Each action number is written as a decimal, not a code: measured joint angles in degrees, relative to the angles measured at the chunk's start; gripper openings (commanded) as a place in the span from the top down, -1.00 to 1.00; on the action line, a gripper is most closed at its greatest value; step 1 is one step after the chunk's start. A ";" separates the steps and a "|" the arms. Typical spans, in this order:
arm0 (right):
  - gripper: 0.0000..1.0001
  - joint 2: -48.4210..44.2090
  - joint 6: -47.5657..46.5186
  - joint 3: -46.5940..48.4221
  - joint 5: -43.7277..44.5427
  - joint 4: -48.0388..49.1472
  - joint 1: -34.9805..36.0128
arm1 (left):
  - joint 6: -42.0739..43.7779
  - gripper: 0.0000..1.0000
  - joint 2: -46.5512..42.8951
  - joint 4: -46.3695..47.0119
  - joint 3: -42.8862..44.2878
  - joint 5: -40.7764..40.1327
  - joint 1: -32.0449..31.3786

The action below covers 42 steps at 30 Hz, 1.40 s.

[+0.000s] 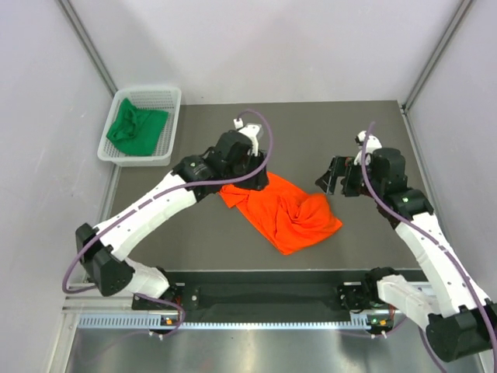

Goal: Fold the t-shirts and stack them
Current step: Move the tshirt to the center of the board, then flatten the tshirt out

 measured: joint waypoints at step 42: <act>0.04 56.08 -8.70 24.02 -7.17 -6.36 10.32 | 1.33 -0.11 37.53 2.97 7.43 5.20 23.15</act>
